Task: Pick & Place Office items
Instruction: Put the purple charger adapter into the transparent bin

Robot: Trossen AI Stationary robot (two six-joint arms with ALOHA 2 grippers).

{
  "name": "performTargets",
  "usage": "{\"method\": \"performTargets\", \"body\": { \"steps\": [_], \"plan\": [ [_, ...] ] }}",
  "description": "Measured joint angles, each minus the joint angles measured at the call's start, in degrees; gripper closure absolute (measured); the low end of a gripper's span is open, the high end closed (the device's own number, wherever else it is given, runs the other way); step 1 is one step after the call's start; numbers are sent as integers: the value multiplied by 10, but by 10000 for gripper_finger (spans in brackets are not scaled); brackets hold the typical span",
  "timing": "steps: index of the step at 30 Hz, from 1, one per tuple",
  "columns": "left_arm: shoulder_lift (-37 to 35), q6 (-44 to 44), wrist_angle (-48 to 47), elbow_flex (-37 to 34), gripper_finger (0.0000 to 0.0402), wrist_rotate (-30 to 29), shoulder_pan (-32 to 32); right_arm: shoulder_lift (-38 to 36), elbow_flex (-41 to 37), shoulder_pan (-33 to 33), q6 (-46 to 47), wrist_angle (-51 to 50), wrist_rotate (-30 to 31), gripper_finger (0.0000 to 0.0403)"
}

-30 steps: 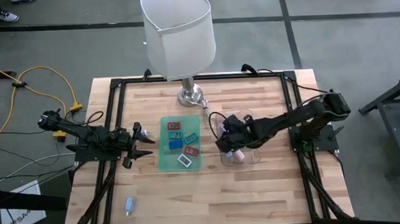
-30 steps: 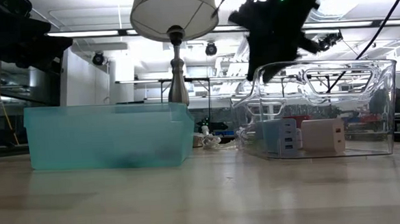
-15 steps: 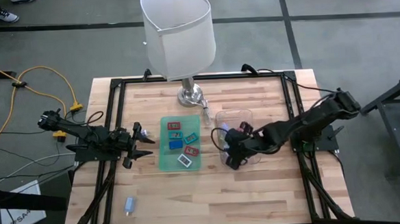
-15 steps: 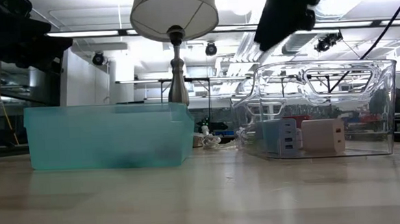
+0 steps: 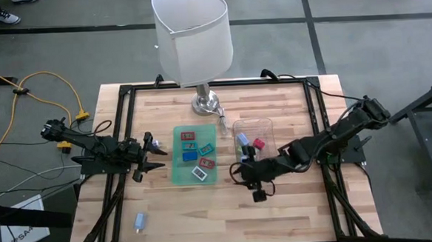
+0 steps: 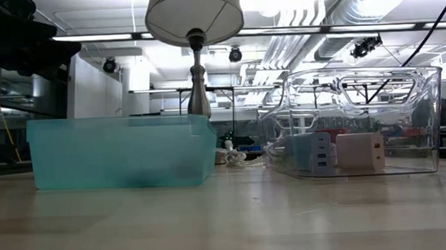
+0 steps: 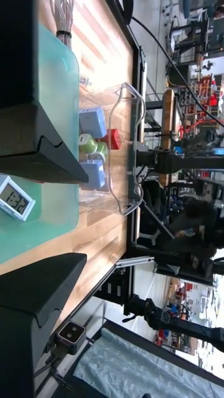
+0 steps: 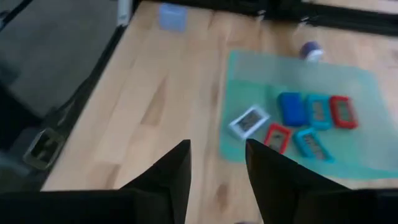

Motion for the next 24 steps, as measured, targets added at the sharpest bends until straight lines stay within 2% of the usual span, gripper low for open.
{"method": "performTargets", "body": {
  "steps": [3, 24],
  "plan": [
    [0, 0, 0, 0, 216, 0, 0, 0, 0, -1, -2, 12, 20, 264],
    [0, 0, 0, 0, 216, 0, 0, 0, 0, 0, 4, 12, 11, 264]
  ]
}}
